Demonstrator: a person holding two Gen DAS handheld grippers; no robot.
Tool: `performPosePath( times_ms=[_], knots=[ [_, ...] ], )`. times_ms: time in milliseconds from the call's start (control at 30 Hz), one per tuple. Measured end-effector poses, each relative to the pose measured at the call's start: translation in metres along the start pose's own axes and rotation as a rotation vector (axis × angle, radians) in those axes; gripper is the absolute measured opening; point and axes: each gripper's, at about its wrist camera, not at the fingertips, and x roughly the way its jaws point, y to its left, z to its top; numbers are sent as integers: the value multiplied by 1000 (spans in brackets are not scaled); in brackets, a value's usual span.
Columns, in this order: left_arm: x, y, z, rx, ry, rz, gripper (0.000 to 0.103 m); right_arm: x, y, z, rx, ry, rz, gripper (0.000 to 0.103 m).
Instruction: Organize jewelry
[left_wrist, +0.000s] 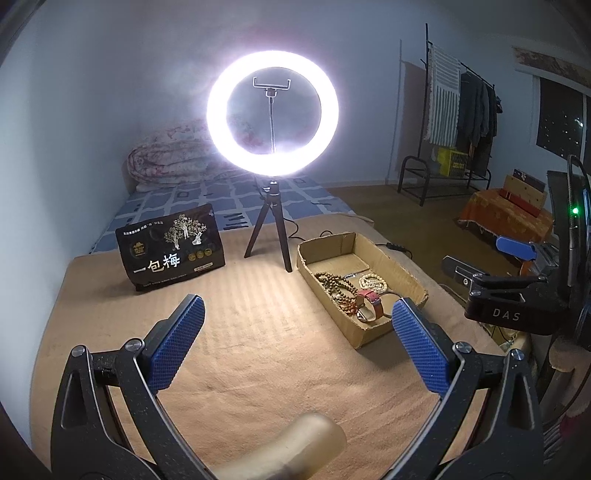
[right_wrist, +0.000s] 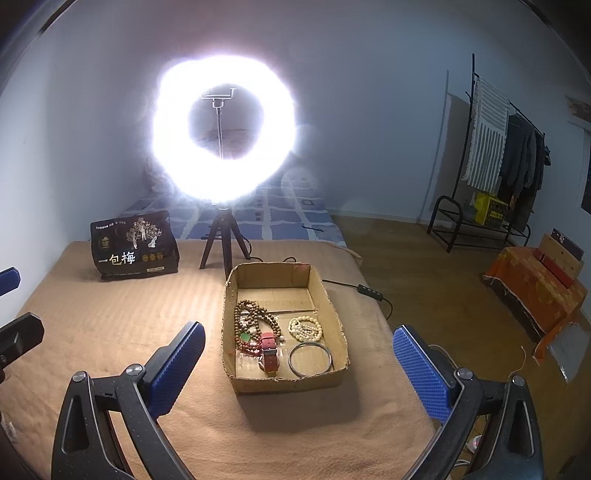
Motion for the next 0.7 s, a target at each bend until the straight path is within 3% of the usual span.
performPosePath(
  times_ms=[700],
  knots=[
    [-1,3,1,13,-4,2,103,-2,-2,-2,8,6,-4,103]
  ],
)
